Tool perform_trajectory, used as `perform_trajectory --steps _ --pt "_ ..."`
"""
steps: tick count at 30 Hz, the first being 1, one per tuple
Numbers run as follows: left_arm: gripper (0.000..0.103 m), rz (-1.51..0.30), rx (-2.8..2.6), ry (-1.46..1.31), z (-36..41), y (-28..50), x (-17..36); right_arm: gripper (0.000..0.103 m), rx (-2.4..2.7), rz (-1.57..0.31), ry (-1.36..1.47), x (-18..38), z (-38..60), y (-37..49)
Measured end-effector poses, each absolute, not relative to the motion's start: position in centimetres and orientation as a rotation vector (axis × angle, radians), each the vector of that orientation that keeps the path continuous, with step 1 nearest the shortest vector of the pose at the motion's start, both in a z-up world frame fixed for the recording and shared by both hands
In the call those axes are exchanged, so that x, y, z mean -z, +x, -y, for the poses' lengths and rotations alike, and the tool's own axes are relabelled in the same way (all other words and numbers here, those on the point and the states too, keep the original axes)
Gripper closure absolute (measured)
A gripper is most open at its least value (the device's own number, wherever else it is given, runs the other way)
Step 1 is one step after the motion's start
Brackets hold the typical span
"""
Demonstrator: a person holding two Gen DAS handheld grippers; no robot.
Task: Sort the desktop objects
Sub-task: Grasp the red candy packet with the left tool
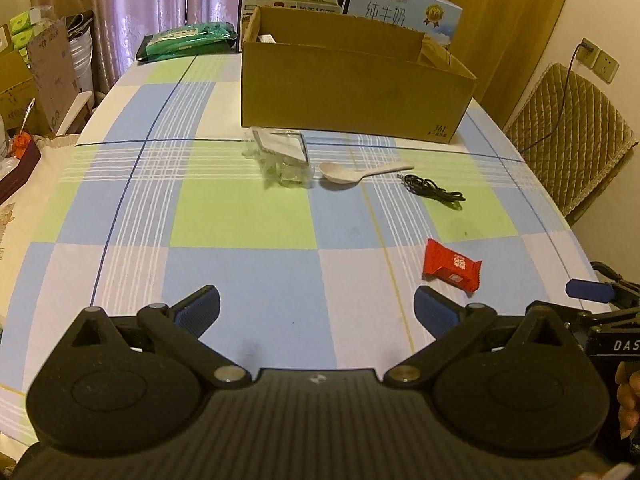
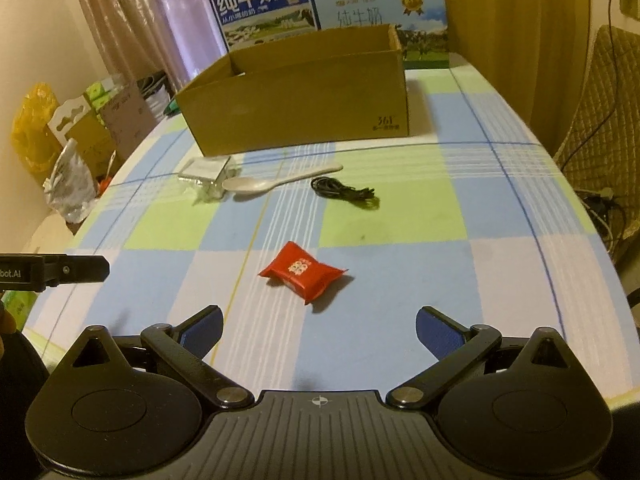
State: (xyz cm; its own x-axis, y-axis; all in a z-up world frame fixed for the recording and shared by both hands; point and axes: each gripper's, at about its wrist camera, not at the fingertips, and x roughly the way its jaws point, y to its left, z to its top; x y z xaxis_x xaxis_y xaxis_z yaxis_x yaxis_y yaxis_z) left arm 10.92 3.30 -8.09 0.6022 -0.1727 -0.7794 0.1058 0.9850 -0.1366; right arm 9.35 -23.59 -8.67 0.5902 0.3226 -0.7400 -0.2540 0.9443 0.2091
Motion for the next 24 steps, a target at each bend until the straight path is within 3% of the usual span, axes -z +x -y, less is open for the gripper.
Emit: perform_trajectory --steps 14,24 --pt "0.004 -0.903 0.252 -0.004 -0.8 12.9 8.6 0.003 -0.32 -0.91 0.079 9.6 23.8 13.0" --pt "0.009 -0.914 0.457 0.066 5.0 15.3 11.3 0.017 -0.282 -0.937 0.026 9.5 25.7 16.8"
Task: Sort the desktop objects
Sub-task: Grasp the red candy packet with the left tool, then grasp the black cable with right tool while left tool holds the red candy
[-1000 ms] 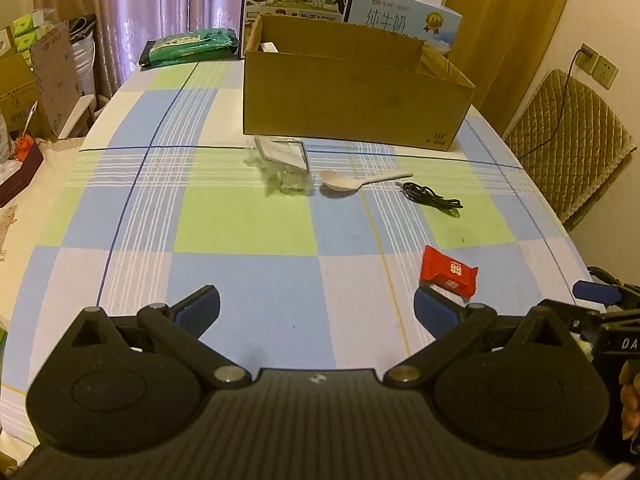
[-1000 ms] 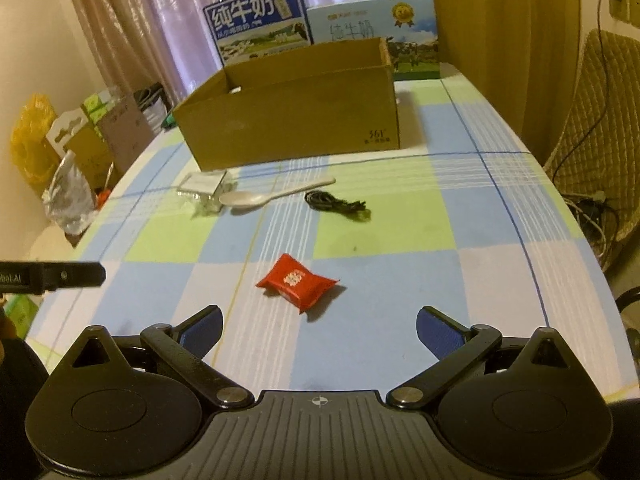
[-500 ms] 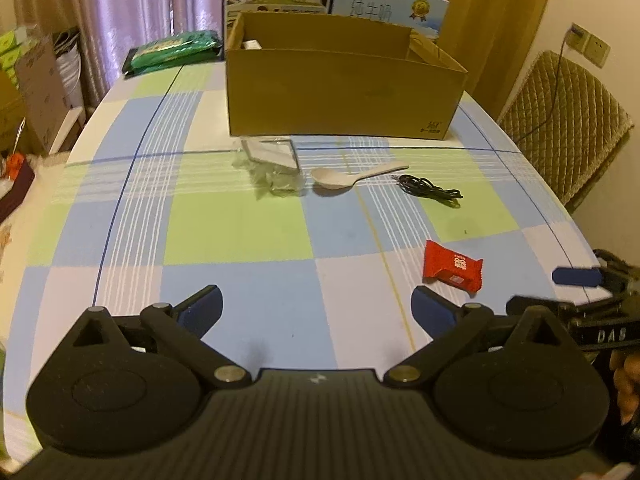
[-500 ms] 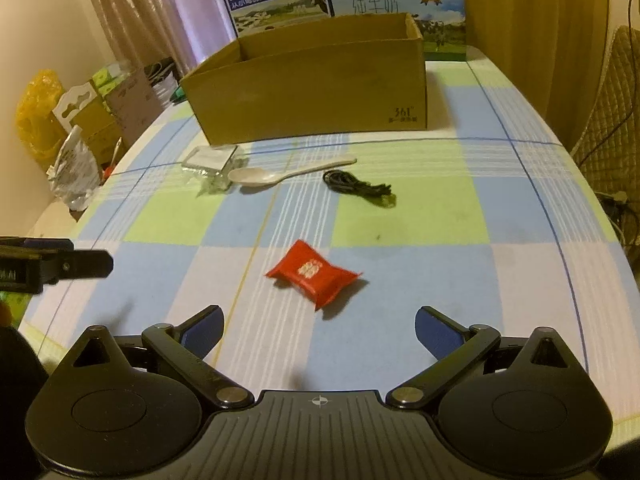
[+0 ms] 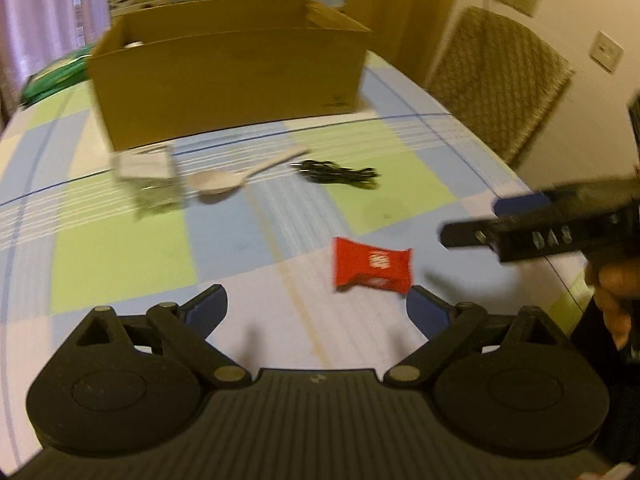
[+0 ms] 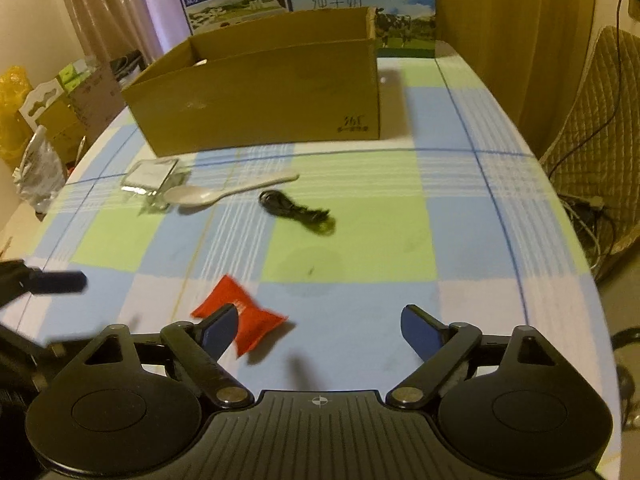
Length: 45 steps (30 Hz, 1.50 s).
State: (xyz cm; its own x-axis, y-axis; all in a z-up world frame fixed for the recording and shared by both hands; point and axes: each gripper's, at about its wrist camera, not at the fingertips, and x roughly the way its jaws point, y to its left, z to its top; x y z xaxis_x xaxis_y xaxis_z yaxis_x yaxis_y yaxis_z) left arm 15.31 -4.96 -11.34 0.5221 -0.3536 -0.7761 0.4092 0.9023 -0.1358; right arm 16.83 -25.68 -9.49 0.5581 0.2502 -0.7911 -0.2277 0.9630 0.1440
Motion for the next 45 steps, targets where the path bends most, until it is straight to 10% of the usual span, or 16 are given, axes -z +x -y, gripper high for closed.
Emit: perform_trajectory --steps 15,25,45 --pt "0.023 -0.972 0.556 0.187 11.6 19.0 16.5 0.018 -0.264 -0.975 0.085 11.4 28.6 21.0" --pt "0.064 -0.956 0.489 0.193 10.0 19.7 16.1 0.018 -0.301 -0.968 0.036 12.6 27.4 21.4" --pt "0.06 -0.919 0.304 0.099 1.9 21.9 16.0 0.043 -0.605 -0.873 -0.35 14.5 20.8 26.8"
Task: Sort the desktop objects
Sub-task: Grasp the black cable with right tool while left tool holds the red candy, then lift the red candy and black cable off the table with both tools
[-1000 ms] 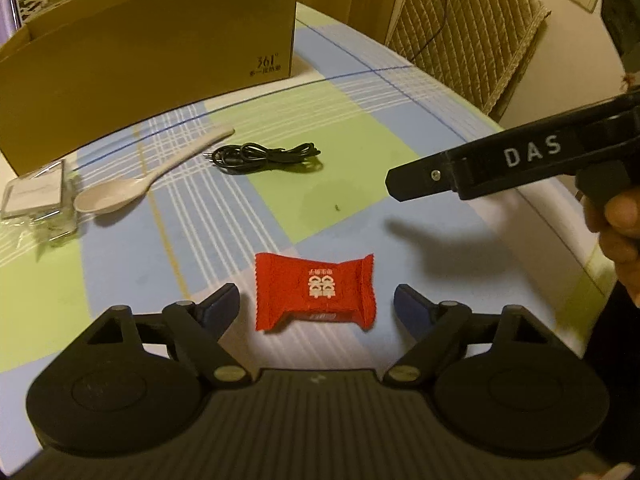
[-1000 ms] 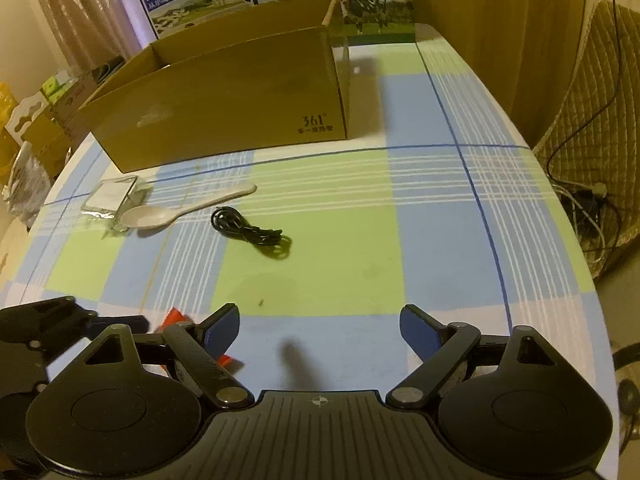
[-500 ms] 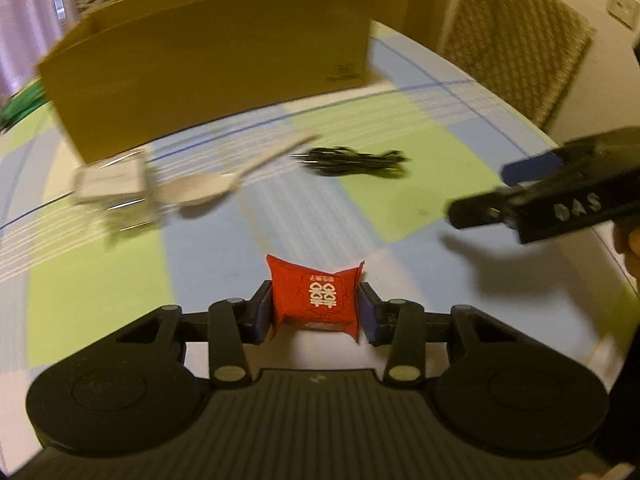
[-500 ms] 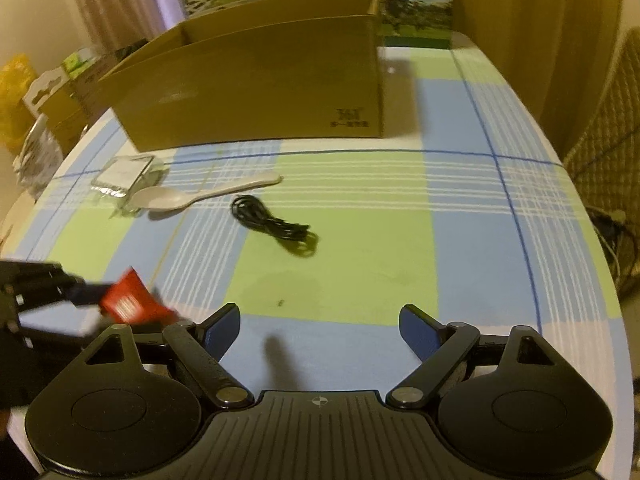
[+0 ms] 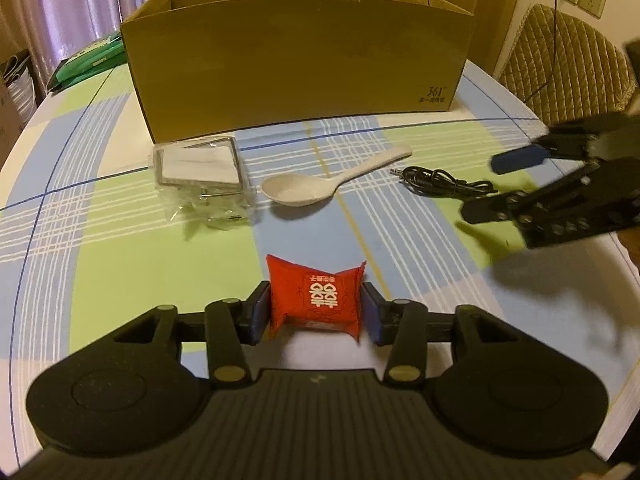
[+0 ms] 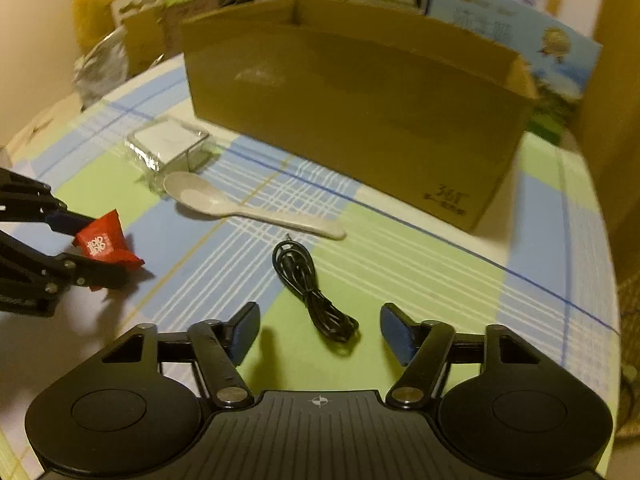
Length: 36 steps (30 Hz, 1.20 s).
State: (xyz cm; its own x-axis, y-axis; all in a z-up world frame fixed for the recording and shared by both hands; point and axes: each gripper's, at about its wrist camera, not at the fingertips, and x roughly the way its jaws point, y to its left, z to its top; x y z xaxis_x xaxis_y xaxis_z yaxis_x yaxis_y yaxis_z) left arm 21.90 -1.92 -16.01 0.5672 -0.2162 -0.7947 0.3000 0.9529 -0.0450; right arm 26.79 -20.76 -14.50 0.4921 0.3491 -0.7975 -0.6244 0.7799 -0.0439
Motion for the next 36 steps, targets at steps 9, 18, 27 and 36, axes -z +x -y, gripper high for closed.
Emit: perform_trajectory --steps 9,18,27,36 --pt "0.051 -0.891 0.302 0.125 1.7 21.4 16.4 0.075 -0.595 -0.887 -0.276 15.5 19.9 26.6" --pt "0.036 -0.844 0.302 0.155 1.7 20.5 16.2 0.094 -0.517 -0.949 -0.056 15.0 20.5 20.8" --pt "0.037 -0.842 0.305 0.176 1.7 20.2 16.4 0.093 -0.485 -0.881 -0.09 14.8 19.8 19.0" --pt "0.059 -0.842 0.317 0.168 1.6 20.1 17.2 0.069 -0.481 -0.841 -0.116 15.3 19.1 19.2"
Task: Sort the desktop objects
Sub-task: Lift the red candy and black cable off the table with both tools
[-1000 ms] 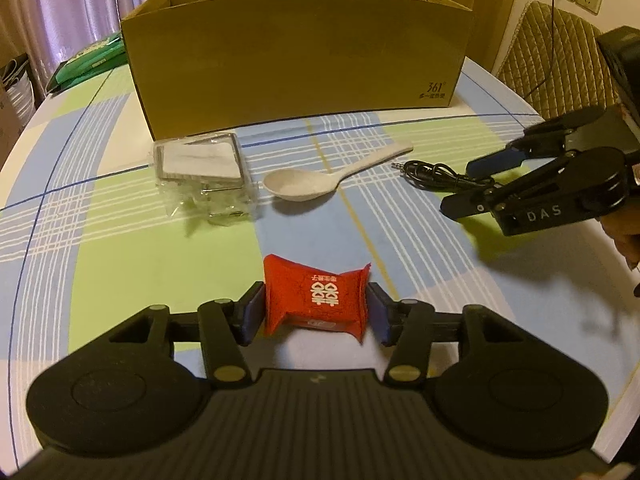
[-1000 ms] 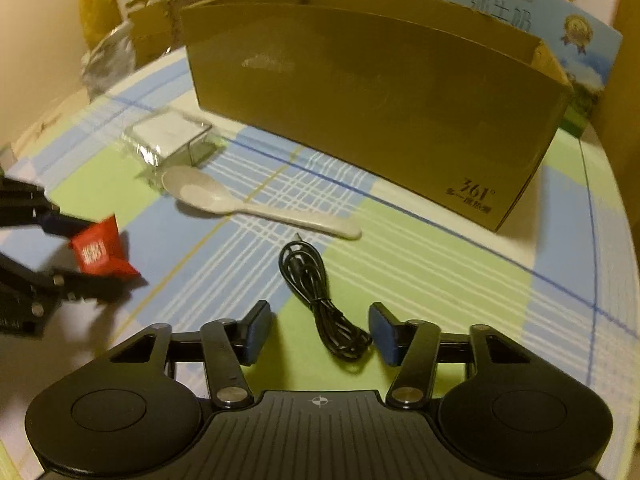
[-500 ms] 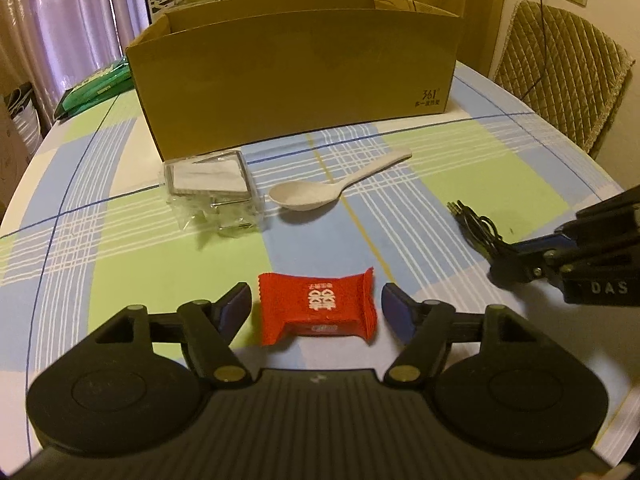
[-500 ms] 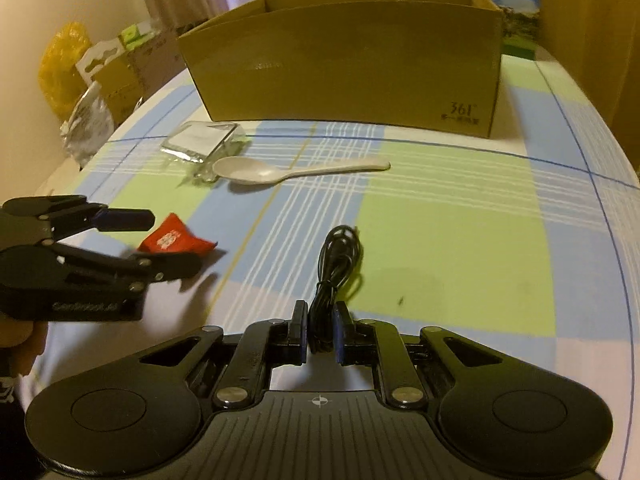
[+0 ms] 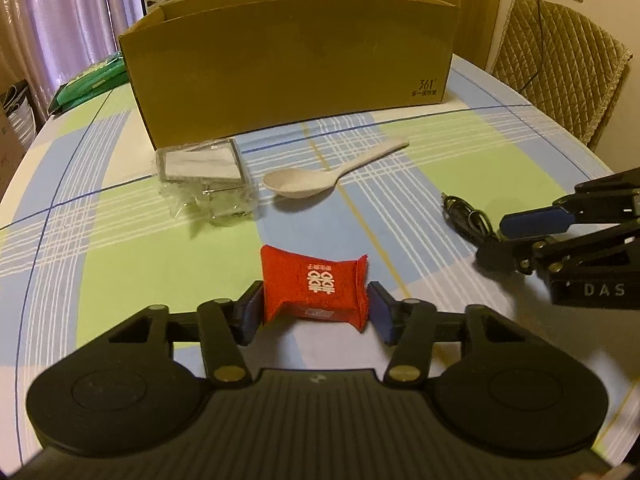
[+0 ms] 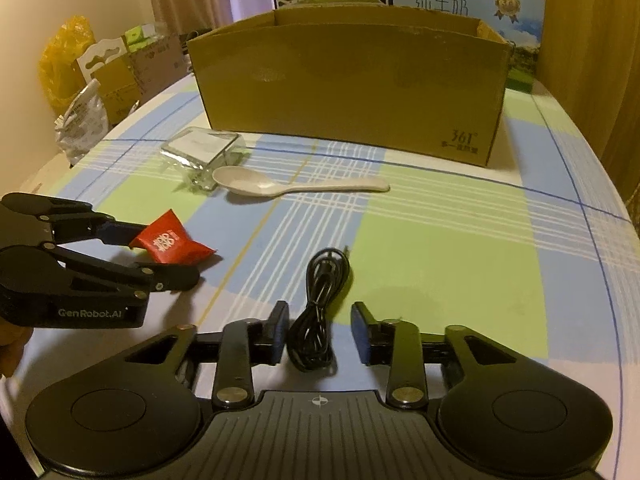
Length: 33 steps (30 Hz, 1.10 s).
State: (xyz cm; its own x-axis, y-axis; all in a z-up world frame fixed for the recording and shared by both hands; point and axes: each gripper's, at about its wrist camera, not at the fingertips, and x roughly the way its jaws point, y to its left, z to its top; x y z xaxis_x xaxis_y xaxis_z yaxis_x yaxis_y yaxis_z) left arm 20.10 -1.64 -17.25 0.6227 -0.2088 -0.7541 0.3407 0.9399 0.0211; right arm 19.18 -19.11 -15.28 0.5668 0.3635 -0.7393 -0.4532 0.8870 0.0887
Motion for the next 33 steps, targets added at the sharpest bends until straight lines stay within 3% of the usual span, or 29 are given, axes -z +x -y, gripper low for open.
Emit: perform_trajectory --steps 5,6,9,15,19,21,22,28,33 --pt "0.057 -0.828 0.302 0.191 1.77 20.15 17.18 0.067 -0.48 -0.821 -0.115 15.54 18.48 19.31" --pt "0.053 -0.823 0.296 0.197 1.8 20.14 17.16 0.067 -0.478 -0.822 -0.114 15.67 18.37 19.36" --pt "0.026 -0.792 0.278 0.237 1.91 19.86 17.06 0.067 -0.471 -0.82 -0.108 15.88 18.26 19.48" --pt "0.024 -0.768 0.289 0.291 2.35 19.88 17.08 0.067 -0.453 -0.815 -0.088 15.84 18.49 19.72" --pt "0.032 -0.784 0.304 0.283 2.56 20.17 17.53 0.067 -0.441 -0.815 -0.076 15.79 18.68 19.87" --pt "0.047 -0.778 0.312 0.274 2.55 20.25 17.5 0.067 -0.435 -0.815 -0.07 15.8 18.77 19.94" --pt "0.05 -0.776 0.318 0.272 2.53 20.31 17.5 0.067 -0.433 -0.814 -0.068 15.78 18.77 19.92" --pt "0.06 -0.798 0.32 0.231 2.26 20.5 17.4 0.067 -0.439 -0.812 -0.072 15.77 18.62 19.8" --pt "0.059 -0.814 0.321 0.191 1.83 20.56 17.36 0.067 -0.442 -0.809 -0.079 15.81 18.41 19.74"
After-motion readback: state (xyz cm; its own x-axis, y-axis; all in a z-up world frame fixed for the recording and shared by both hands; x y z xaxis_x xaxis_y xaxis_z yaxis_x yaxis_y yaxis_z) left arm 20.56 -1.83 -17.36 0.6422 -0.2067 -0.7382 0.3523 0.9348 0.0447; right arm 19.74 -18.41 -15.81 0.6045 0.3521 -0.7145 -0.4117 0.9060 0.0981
